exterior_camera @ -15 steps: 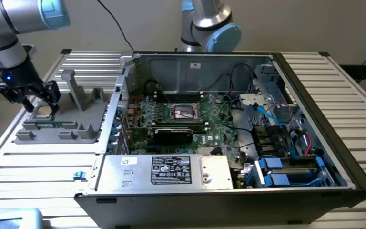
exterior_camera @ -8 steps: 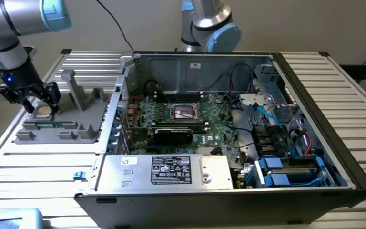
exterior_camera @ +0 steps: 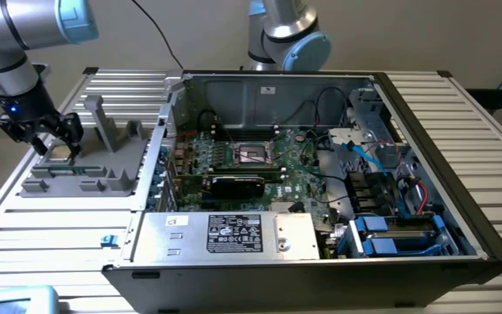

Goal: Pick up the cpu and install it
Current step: 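Pick up the cpu and move it towards the insertion slot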

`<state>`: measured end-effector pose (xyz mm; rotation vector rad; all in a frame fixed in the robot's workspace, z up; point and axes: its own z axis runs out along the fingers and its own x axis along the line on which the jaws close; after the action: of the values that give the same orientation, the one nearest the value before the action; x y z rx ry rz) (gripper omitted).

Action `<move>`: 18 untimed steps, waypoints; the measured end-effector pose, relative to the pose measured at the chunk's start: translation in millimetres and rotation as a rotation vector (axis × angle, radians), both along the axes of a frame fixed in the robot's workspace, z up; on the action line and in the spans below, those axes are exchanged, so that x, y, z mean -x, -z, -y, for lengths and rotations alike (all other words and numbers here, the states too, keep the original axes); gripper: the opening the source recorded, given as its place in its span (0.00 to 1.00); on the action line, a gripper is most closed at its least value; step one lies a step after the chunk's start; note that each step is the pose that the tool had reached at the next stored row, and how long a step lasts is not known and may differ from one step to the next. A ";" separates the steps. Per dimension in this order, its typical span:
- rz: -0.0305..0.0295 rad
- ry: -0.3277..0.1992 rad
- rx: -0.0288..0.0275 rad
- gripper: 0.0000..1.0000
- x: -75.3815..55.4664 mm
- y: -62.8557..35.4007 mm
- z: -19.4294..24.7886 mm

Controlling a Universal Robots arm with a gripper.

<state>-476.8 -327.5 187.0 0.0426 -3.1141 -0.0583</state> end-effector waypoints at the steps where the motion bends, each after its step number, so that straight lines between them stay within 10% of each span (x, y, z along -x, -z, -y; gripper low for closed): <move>1: 0.0000 0.000 0.0000 0.73 0.0 0.4 0.0; 12: -0.0013 0.002 0.0000 0.73 -0.4 1.4 -0.2; 18: -0.0015 0.003 0.0002 0.55 -0.4 1.4 -0.2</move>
<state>-476.4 -327.4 185.6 0.0386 -3.1127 -0.0580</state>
